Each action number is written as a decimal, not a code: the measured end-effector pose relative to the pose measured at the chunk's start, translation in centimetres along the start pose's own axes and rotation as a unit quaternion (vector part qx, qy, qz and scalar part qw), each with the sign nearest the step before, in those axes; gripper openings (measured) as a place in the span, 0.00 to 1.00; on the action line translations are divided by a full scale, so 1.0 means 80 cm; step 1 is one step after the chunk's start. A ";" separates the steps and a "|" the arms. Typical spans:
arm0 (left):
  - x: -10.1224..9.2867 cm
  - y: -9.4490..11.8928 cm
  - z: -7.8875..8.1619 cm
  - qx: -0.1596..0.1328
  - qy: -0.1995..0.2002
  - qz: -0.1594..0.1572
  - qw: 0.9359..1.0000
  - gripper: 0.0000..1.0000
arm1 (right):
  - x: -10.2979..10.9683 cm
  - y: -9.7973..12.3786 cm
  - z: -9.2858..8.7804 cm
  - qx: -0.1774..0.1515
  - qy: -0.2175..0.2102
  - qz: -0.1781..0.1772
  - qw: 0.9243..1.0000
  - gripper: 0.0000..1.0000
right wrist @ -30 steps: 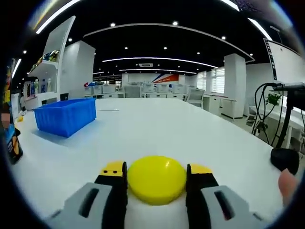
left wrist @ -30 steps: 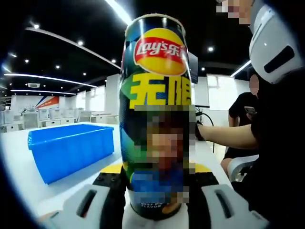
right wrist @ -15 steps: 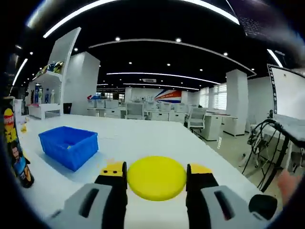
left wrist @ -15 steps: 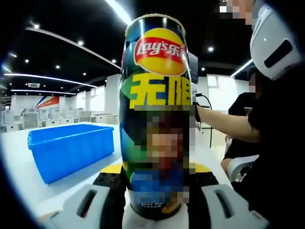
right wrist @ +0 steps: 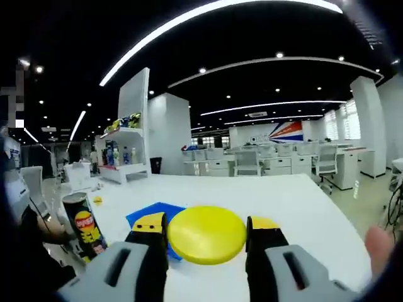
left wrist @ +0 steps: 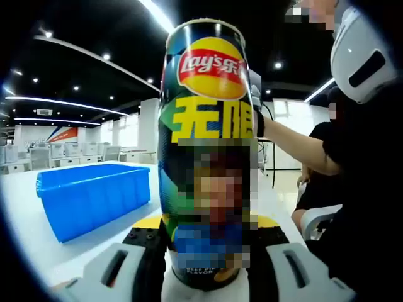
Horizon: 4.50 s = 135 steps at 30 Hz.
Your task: Open the lid of the chip container on the table, take out the chips, place them into the box in front of the container, and close the lid
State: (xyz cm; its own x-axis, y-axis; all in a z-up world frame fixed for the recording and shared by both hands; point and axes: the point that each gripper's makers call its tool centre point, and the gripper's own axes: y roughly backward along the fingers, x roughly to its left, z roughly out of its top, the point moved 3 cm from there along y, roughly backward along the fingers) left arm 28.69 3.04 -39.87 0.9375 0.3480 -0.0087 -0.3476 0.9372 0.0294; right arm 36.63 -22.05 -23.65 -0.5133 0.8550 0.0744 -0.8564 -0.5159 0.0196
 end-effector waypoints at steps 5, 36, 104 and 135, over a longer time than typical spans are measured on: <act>0.000 0.000 0.000 0.000 0.000 0.000 1.000 0.50 | 0.061 -0.009 0.023 -0.015 -0.020 0.099 0.995 0.46; 0.000 0.000 0.000 0.000 -0.007 0.000 1.000 0.50 | 0.308 -0.063 -0.010 0.058 0.061 0.323 0.943 0.46; -0.001 0.013 0.034 -0.079 0.008 -0.009 0.997 0.51 | 0.263 -0.066 0.084 -0.254 -0.051 0.256 0.931 0.38; 0.097 0.146 0.093 -0.071 0.047 0.136 0.987 0.95 | 0.129 -0.067 0.045 -0.171 -0.030 0.139 0.975 0.97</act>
State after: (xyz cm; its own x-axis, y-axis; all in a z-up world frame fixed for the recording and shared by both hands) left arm 32.03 16.53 -32.17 0.8060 0.5812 -0.1126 -0.5910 0.8007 -0.0977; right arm 36.11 -10.67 -19.38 -0.7333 0.6742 0.0881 -0.6580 -0.6711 -0.3417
